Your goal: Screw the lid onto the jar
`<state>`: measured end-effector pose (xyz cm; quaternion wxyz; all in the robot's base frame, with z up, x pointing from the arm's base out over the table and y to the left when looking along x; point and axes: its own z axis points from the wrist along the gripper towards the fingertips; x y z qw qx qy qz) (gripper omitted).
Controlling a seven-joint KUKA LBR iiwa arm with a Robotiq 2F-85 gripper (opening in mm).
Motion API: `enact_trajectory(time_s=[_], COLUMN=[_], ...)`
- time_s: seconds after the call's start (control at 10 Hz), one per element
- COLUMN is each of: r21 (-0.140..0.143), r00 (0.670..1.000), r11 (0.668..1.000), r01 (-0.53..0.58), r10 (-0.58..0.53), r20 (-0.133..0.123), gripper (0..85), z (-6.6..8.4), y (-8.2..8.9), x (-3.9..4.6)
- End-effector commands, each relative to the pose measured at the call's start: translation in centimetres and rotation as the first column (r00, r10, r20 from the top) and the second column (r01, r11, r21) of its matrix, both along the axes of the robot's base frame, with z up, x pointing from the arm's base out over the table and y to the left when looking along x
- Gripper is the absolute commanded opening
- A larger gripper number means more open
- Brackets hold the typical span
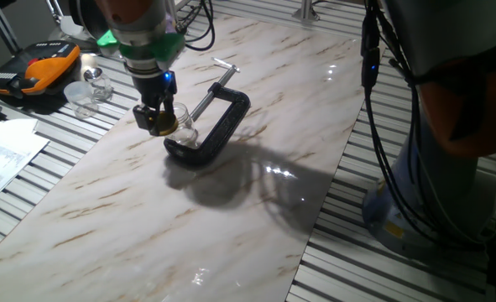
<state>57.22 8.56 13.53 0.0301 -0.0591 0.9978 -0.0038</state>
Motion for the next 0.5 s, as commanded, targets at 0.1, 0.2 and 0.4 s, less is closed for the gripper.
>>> enact_trajectory(time_s=[0.1, 0.2, 0.4], r21=[0.014, 0.019, 0.007], r00=[0.999, 0.998, 0.996], r11=[0.999, 0.998, 0.996], r01=[0.047, 0.06, 0.091], r10=[-0.046, -0.06, -0.091], r20=[-0.012, -0.014, -0.013], gripper=[0.0, 0.0, 0.0], z=[0.05, 0.06, -0.13], y=[-0.24, -0.34, -0.43], x=[-0.03, 0.0, 0.3])
